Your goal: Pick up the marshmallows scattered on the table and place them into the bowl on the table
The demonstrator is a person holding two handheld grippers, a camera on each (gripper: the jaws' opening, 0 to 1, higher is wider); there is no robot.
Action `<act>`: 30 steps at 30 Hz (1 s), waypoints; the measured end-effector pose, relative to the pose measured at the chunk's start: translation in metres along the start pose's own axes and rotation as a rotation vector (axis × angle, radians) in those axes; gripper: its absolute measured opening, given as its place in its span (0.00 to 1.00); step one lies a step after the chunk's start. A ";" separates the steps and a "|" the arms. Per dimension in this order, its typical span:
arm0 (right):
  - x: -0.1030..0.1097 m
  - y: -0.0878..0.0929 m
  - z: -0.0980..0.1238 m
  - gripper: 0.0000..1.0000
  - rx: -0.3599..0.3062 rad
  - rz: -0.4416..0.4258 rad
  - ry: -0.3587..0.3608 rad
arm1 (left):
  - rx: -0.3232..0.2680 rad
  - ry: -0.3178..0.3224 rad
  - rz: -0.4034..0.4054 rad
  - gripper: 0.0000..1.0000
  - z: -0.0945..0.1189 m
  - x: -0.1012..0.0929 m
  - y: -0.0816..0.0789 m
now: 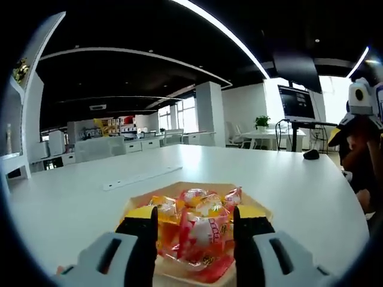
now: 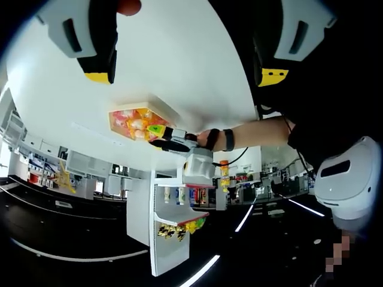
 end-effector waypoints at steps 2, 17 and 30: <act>-0.001 0.000 0.001 0.92 0.001 -0.002 0.004 | 0.001 0.008 -0.005 0.61 0.000 -0.001 0.001; -0.005 0.001 0.004 0.91 0.005 -0.009 0.019 | -0.058 0.066 -0.017 0.95 0.003 -0.012 -0.013; -0.007 0.002 0.009 0.91 0.000 -0.013 0.033 | -0.111 0.013 -0.086 0.95 0.038 -0.005 -0.044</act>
Point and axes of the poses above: the point that each gripper's makers call its tool centre point, and the gripper's own axes: z roughly backward along the fingers, x roughly to its left, y roughly out of its underside, the point moved 2 cm from there along z, roughly backward along the fingers, and after that the axes turned 10 degrees about -y, right-handed, at the moved point
